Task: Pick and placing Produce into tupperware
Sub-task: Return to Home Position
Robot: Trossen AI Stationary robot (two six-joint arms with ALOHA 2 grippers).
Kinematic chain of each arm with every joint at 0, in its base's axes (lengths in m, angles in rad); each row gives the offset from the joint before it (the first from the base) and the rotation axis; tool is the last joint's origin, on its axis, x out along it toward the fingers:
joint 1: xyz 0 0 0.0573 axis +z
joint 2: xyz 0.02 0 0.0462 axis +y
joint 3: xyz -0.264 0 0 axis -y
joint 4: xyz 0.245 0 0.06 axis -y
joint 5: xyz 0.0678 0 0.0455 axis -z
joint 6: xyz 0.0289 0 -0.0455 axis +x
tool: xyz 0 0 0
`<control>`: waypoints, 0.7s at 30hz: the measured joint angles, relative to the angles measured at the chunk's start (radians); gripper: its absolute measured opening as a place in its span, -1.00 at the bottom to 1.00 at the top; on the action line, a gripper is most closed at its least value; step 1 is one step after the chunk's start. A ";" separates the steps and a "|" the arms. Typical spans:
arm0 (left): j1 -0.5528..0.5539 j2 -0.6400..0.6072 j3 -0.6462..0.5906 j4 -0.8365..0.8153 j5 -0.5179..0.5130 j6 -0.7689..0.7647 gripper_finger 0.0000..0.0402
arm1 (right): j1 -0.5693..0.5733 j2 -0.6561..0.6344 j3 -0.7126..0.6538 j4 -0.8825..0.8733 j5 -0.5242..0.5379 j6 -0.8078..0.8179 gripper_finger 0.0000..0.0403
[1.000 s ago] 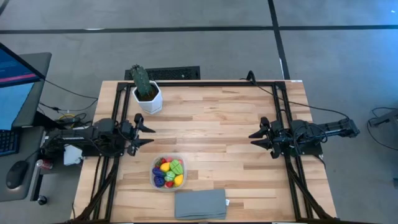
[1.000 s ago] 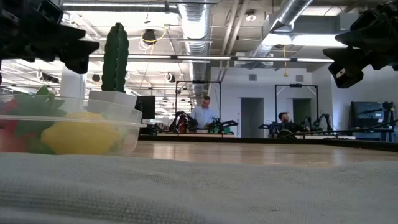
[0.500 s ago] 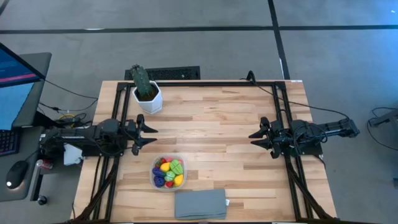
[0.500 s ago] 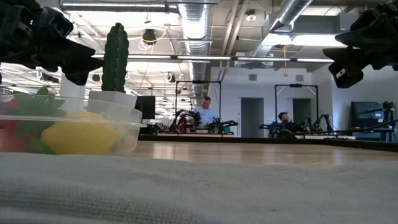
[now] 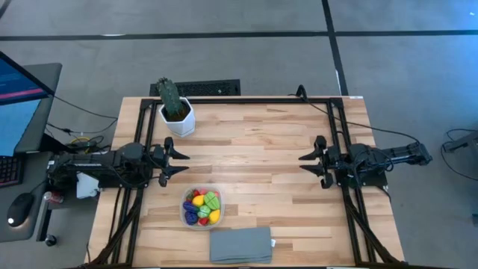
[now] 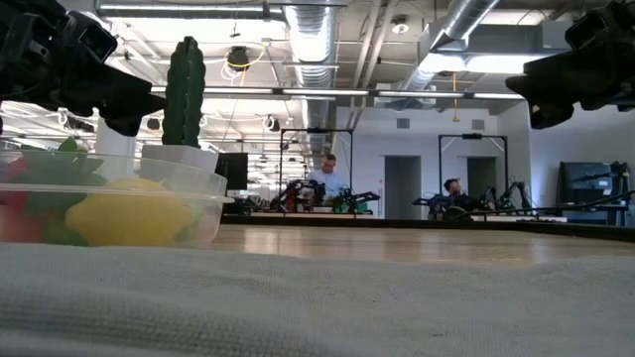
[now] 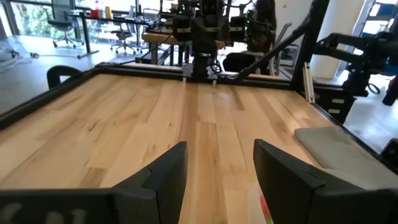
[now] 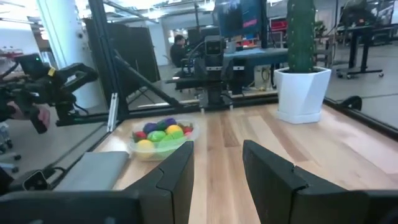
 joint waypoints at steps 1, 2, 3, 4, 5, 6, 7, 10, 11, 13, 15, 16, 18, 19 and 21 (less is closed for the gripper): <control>0.000 0.000 0.000 0.000 0.000 0.009 -0.14 | 0.000 0.000 0.000 0.002 0.006 -0.014 -0.21; 0.000 0.000 0.000 0.000 0.000 0.014 -0.14 | 0.000 0.000 0.000 0.002 0.009 -0.020 -0.21; 0.000 0.000 0.000 0.000 0.000 0.015 -0.14 | 0.000 0.000 0.000 0.002 0.009 -0.021 -0.21; 0.000 0.000 0.000 0.000 -0.001 0.017 -0.14 | 0.000 0.000 0.000 0.002 0.009 -0.022 -0.21; 0.000 0.000 0.000 0.000 -0.001 0.020 -0.14 | 0.000 0.000 0.000 0.002 0.008 -0.023 -0.21; 0.000 0.000 0.000 0.000 -0.001 0.025 -0.14 | 0.000 0.000 0.000 0.002 0.008 -0.024 -0.21; 0.000 0.000 0.000 0.000 -0.001 0.030 -0.14 | 0.000 0.000 0.000 0.002 0.007 -0.028 -0.21; 0.000 0.000 0.000 0.000 -0.001 0.043 -0.14 | -0.001 0.000 0.000 0.003 0.018 -0.049 -0.21; 0.000 0.000 0.000 0.000 -0.002 0.043 -0.14 | -0.007 0.000 0.000 0.006 0.040 -0.043 -0.21; 0.000 0.000 0.000 0.000 -0.002 0.043 -0.14 | -0.020 0.000 0.000 0.015 0.090 0.006 -0.21; 0.000 0.000 0.000 0.000 -0.002 0.043 -0.14 | -0.034 0.000 0.000 0.016 0.103 0.056 -0.22; 0.000 0.000 0.000 0.000 -0.002 0.043 -0.14 | -0.039 0.000 0.000 0.017 0.103 0.061 -0.22; 0.000 0.000 0.000 0.000 -0.002 0.043 -0.14 | -0.047 0.000 0.000 0.017 0.103 0.063 -0.22; 0.000 0.000 0.000 0.000 -0.002 0.043 -0.14 | -0.051 0.000 0.000 0.017 0.102 0.063 -0.22; 0.000 0.000 0.000 0.000 -0.003 0.043 -0.14 | -0.060 0.000 0.000 0.016 0.102 0.056 -0.22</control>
